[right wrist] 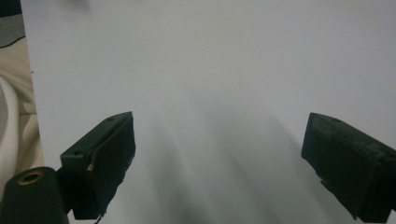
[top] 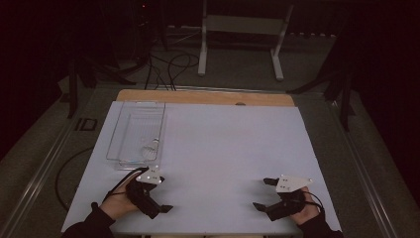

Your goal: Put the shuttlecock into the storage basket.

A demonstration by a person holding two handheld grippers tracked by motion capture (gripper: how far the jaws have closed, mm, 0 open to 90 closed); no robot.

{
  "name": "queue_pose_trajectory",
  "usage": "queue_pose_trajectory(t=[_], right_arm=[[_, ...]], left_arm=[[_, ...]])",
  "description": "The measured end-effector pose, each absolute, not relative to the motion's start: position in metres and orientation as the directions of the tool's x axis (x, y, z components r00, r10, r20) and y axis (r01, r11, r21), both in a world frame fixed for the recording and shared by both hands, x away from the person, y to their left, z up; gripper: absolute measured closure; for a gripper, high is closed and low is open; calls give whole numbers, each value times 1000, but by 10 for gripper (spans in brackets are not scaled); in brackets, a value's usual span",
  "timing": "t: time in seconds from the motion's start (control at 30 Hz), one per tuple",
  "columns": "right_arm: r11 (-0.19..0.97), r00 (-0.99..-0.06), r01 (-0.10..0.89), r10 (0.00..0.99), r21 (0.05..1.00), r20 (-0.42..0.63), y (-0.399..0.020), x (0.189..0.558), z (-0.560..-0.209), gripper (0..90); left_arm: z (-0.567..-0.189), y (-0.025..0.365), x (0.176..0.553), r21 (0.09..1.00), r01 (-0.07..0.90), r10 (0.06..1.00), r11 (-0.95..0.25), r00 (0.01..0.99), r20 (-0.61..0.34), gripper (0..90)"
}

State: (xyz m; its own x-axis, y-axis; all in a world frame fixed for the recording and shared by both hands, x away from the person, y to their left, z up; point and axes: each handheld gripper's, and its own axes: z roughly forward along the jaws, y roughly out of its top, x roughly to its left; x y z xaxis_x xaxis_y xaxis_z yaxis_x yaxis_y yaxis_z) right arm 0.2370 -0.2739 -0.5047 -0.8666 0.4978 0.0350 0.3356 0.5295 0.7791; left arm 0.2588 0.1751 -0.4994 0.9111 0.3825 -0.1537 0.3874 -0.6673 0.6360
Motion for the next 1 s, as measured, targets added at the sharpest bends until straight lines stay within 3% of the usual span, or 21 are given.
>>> queue_pose_trajectory(t=[0.17, 1.0], right_arm=[[531, -866, 338, 498, 777, 37, -274, 237, -505, 100], [536, -859, 328, 512, 778, 10, -274, 239, -507, 100]], left_arm=[[-503, 182, 258, 660, 419, 445, -623, 884, -141, 1], [-517, 205, 251, 691, 465, 524, -553, 839, -146, 1]])
